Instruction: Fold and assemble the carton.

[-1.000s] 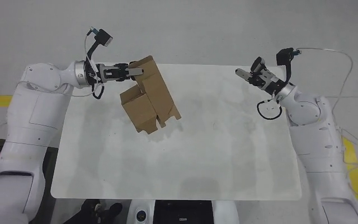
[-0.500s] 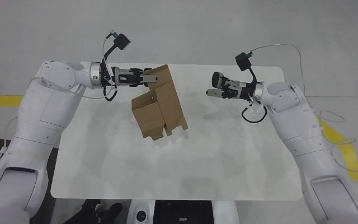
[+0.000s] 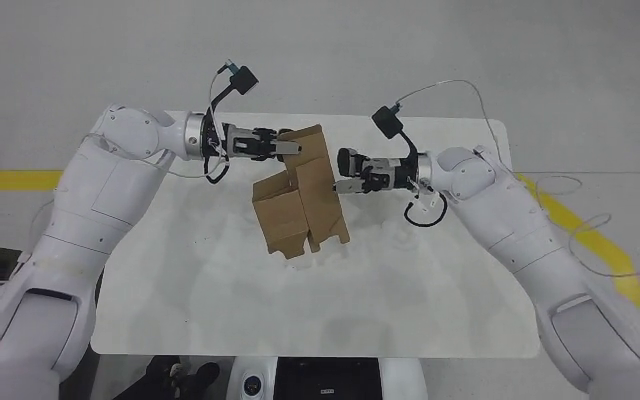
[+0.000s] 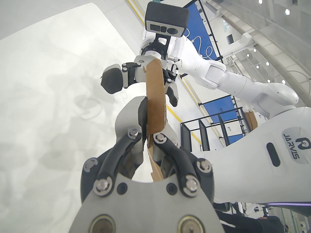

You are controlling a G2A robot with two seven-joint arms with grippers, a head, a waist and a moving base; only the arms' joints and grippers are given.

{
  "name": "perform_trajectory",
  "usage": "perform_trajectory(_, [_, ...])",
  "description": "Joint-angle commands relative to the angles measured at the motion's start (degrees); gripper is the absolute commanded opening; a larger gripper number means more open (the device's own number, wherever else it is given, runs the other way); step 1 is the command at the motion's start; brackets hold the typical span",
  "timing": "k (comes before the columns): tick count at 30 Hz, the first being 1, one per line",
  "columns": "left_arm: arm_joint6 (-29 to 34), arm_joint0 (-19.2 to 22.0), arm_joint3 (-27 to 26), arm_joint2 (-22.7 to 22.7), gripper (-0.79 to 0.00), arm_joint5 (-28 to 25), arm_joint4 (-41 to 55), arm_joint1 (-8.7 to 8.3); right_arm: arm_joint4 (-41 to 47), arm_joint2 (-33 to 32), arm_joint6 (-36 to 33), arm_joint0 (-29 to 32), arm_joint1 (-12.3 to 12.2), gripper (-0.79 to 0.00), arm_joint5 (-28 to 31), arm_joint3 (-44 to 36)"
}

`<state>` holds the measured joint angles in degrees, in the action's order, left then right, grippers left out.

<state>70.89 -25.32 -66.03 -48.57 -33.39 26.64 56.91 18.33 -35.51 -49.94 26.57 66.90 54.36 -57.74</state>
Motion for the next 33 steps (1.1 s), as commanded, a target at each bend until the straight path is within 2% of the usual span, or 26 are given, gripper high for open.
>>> perform_trajectory(1, [0.0, 0.0, 0.0, 0.5, -0.785, 0.0, 0.8, 0.21, 1.3, 3.3, 1.1, -1.1, 0.1, 0.000, 1.0, 0.2])
perform_trajectory(3, [-0.2, 0.0, 0.1, 0.8, -0.785, -0.2, 0.8, 0.33, 2.2, 6.2, 2.0, -2.3, 0.2, 0.000, 2.0, 0.6])
perform_trajectory(4, [-0.3, 0.0, 0.3, 0.9, -0.785, -0.2, 0.7, 0.38, 2.8, 7.6, 2.6, -3.0, 0.3, -0.040, 2.6, 0.8])
perform_trajectory(6, [-0.3, 0.1, 0.4, 1.1, -0.785, -0.3, 0.7, 0.46, 3.5, 10.2, 3.6, -4.3, 0.4, -0.329, 3.6, 1.3])
perform_trajectory(7, [-0.3, 0.1, 0.5, 1.2, -0.785, -0.3, 0.6, 0.49, 4.2, 11.3, 3.6, -4.9, 0.5, -0.428, 3.6, 1.4])
perform_trajectory(8, [-0.3, 0.2, 0.6, 1.3, -0.785, -0.3, 0.6, 0.52, 4.8, 12.4, 3.6, -5.5, 0.5, -0.483, 3.6, 1.4])
perform_trajectory(12, [-0.2, 0.3, 0.7, 1.6, -0.785, -0.2, 0.5, 0.61, 7.0, 16.0, 3.6, -7.4, 0.6, -0.600, 3.6, 1.7])
perform_trajectory(15, [-0.2, 0.2, 0.7, 1.6, -0.785, -0.2, 0.4, 0.62, 8.8, 18.1, 3.6, -8.4, 0.6, -0.751, 3.6, 2.0])
perform_trajectory(17, [-0.3, 0.1, 0.6, 1.7, -0.785, -0.3, 0.5, 0.58, 10.6, 19.1, 3.6, -8.7, 0.6, -0.785, 3.6, 1.9])
perform_trajectory(29, [0.2, -0.8, -1.0, 1.3, -0.785, 0.2, 1.7, 0.07, 17.5, 21.4, 3.6, -9.3, 0.2, -0.785, 3.6, 0.0])
perform_trajectory(30, [0.2, -0.9, -1.3, 1.2, -0.702, 0.2, 1.9, -0.01, 17.8, 21.5, 3.6, -9.3, 0.1, -0.785, 3.6, -0.1])
perform_trajectory(31, [0.2, -1.0, -1.5, 1.2, -0.403, 0.2, 2.0, -0.08, 18.0, 21.6, 3.6, -9.3, 0.1, -0.785, 3.6, -0.2])
perform_trajectory(32, [0.1, -1.1, -1.7, 1.1, 0.000, 0.1, 2.3, -0.16, 18.2, 21.6, 3.6, -9.3, 0.0, -0.785, 3.6, -0.3])
perform_trajectory(33, [0.1, -1.2, -1.7, 0.9, 0.000, 0.1, 2.8, -0.24, 18.3, 21.6, 3.6, -9.3, 0.0, -0.785, 3.6, -0.4])
